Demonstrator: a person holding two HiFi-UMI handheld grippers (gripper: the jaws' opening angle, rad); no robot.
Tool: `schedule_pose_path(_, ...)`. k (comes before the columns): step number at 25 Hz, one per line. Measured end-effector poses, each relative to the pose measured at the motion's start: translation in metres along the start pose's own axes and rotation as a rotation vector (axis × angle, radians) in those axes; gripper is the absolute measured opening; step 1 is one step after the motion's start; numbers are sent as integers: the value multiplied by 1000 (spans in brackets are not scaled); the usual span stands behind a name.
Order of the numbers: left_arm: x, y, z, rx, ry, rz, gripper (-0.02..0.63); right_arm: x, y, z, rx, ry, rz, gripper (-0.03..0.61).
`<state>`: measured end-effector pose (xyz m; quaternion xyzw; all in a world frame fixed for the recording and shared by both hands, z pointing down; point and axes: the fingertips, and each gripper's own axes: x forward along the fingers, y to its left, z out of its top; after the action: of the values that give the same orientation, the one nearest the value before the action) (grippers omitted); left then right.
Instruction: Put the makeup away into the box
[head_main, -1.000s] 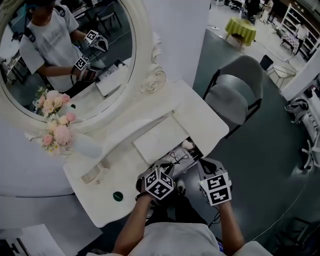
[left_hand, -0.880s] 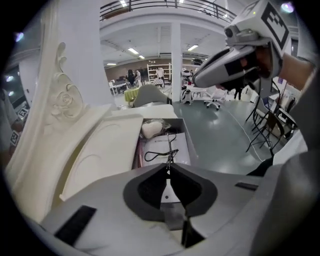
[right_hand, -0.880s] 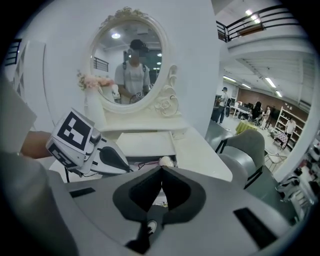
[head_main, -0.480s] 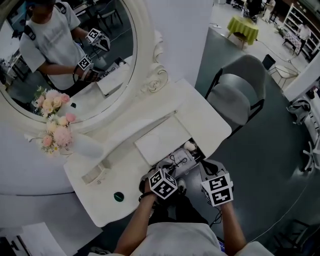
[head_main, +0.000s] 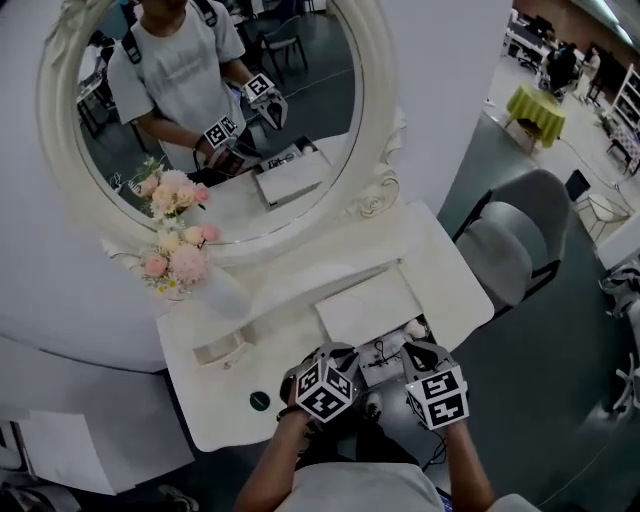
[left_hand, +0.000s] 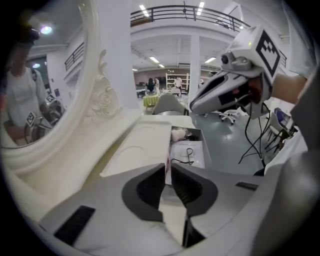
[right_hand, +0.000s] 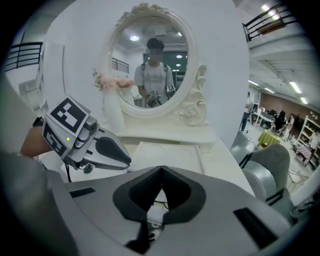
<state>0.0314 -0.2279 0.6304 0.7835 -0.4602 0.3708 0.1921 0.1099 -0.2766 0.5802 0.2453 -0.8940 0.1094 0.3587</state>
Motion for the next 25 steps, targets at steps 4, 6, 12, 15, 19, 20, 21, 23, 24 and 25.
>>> schedule_pose_path(4, -42, 40, -12, -109, -52, 117, 14, 21, 33, 33, -72, -18, 100, 2)
schedule_pose_path(6, -64, 58, -22, -168, -73, 183, 12, 34, 52, 53, -118, -33, 154, 2)
schedule_pose_path(12, -126, 95, -49, -308, -158, 344, 12, 58, 106, 96, -244, -62, 248, 2)
schedule_pose_path(15, -156, 110, -63, -374, -190, 434, 12, 70, 138, 117, -313, -79, 335, 2)
schedule_pose_path(19, -186, 120, -89, -445, -197, 522, 12, 78, 183, 128, -391, -82, 450, 2)
schedule_pose_path(20, -192, 121, -96, -462, -195, 541, 12, 80, 194, 128, -412, -78, 471, 2)
schedule_pose_path(21, -198, 121, -103, -478, -193, 557, 12, 82, 203, 128, -432, -74, 489, 2)
schedule_pose_path(23, -209, 121, -115, -509, -190, 585, 12, 85, 222, 129, -467, -66, 522, 2)
schedule_pose_path(24, -214, 120, -122, -524, -188, 599, 12, 87, 231, 130, -484, -61, 539, 2)
schedule_pose_path(25, -220, 120, -129, -540, -185, 613, 12, 89, 241, 130, -502, -57, 556, 2)
